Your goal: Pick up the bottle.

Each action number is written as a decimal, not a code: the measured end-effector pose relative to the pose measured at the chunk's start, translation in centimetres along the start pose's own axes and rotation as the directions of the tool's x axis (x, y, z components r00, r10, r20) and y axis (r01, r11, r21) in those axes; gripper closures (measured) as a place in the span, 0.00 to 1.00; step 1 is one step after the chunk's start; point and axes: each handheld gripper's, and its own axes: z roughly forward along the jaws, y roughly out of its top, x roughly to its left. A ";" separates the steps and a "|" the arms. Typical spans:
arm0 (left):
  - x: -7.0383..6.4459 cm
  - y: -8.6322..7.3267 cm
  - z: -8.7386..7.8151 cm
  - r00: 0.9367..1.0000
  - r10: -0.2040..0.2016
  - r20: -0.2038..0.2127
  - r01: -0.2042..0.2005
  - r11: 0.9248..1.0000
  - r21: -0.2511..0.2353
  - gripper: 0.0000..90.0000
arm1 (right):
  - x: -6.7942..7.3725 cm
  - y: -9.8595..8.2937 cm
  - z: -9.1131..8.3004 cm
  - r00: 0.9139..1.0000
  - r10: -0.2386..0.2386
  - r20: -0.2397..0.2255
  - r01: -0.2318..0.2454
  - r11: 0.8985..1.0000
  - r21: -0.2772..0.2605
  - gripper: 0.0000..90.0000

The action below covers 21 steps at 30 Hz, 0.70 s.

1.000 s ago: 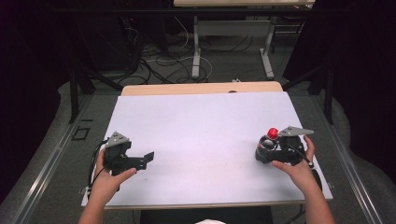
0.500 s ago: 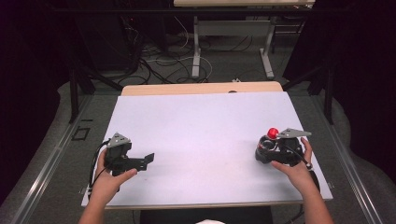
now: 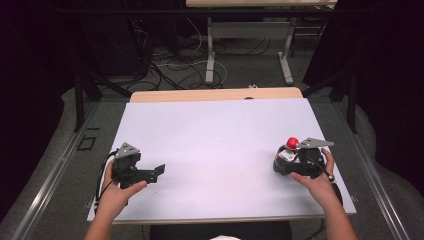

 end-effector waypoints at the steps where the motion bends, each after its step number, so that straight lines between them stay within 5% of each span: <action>1: 0.0 0.0 0.0 1.000 0.000 -0.001 0.000 1.000 0.000 0.01 | 0.0 0.0 0.0 1.000 0.002 0.003 -0.002 1.000 0.000 0.31; 21: -0.1 -0.1 0.3 1.000 -0.004 0.004 0.004 1.000 0.014 0.01 | 0.7 0.0 -0.2 0.999 -0.029 0.020 0.029 0.999 -0.016 0.33</action>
